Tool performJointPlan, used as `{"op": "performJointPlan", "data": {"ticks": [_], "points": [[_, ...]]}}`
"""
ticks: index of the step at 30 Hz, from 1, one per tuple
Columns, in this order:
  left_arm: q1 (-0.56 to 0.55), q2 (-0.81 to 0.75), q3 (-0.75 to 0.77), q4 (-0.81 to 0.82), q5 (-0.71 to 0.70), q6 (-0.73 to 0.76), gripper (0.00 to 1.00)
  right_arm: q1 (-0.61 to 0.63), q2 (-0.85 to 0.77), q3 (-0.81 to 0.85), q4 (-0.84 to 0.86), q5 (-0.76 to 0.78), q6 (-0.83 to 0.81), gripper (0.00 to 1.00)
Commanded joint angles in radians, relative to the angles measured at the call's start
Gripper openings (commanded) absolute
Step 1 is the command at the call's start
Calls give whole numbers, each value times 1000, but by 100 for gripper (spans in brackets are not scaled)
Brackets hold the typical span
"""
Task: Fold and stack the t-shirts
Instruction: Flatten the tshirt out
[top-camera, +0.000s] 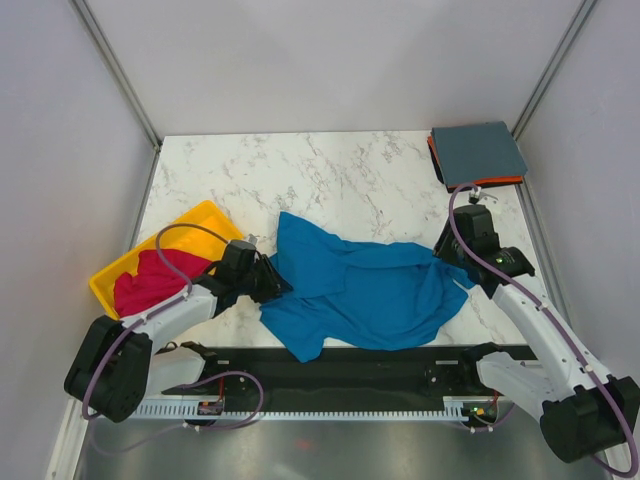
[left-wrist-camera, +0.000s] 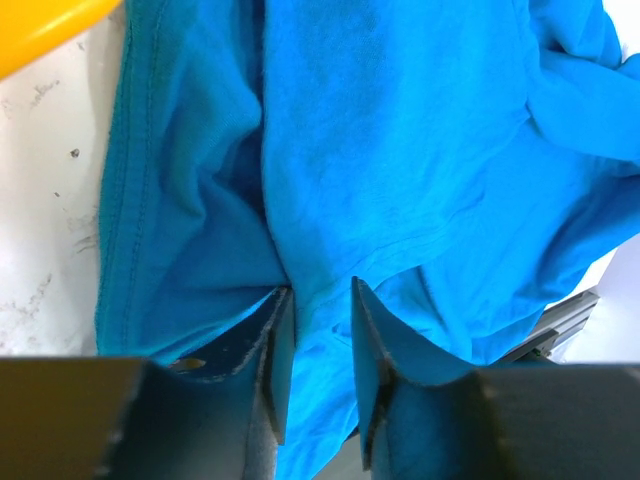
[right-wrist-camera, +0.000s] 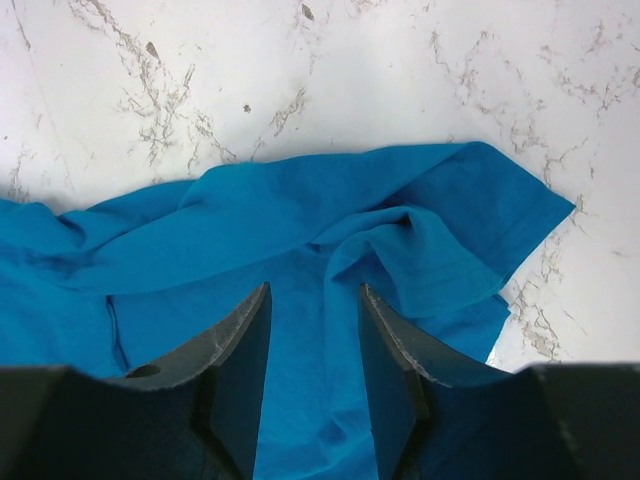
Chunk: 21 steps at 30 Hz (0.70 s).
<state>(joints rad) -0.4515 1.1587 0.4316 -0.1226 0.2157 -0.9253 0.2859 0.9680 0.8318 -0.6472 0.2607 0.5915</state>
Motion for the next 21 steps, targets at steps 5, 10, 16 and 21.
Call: {"op": "performJointPlan", "data": {"ticks": [5, 10, 16, 21], "points": [[-9, 6, 27, 35, 28, -35, 12, -1, 18, -17, 27, -37, 28, 48], [-7, -16, 157, -89, 18, 29, 2, -1, 55, -13, 23, -38, 47, 48], [-7, 41, 381, -235, 22, 149, 4, -1, 89, 61, -2, -20, 47, 49], [-7, 44, 395, -238, 28, 154, 13, -1, 90, 85, -25, -8, 41, 49]]}}
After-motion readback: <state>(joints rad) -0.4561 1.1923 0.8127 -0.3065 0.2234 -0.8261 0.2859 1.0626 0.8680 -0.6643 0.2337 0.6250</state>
